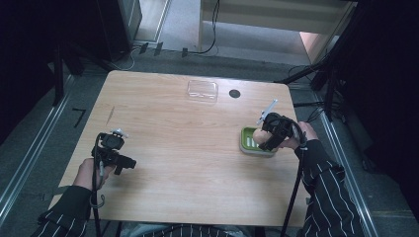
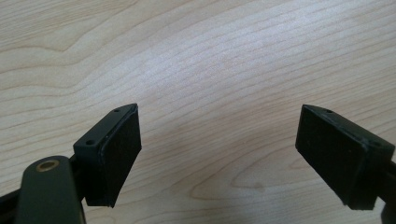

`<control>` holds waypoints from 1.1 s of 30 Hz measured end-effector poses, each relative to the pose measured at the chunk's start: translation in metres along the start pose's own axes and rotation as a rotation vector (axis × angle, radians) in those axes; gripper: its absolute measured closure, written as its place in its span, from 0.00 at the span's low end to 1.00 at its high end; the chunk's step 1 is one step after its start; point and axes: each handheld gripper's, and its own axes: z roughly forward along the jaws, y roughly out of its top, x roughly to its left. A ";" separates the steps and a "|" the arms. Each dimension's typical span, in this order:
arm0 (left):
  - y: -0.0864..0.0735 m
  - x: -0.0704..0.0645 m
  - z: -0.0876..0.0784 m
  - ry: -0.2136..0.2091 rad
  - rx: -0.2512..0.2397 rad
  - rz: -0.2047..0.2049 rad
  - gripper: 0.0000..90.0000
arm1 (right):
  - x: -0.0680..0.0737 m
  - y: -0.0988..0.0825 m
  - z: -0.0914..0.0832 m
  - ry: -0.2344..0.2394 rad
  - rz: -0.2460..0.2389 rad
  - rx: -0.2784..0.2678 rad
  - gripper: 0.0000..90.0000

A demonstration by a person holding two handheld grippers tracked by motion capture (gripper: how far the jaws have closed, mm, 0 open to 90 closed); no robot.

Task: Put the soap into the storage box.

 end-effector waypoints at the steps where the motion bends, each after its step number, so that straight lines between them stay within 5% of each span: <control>1: 0.000 0.000 0.000 -0.001 0.000 0.000 0.16 | 0.000 0.000 0.000 0.000 0.004 -0.001 0.37; 33: 0.000 0.000 0.000 0.001 -0.001 0.002 0.16 | -0.020 0.007 0.023 0.004 -0.030 0.007 0.37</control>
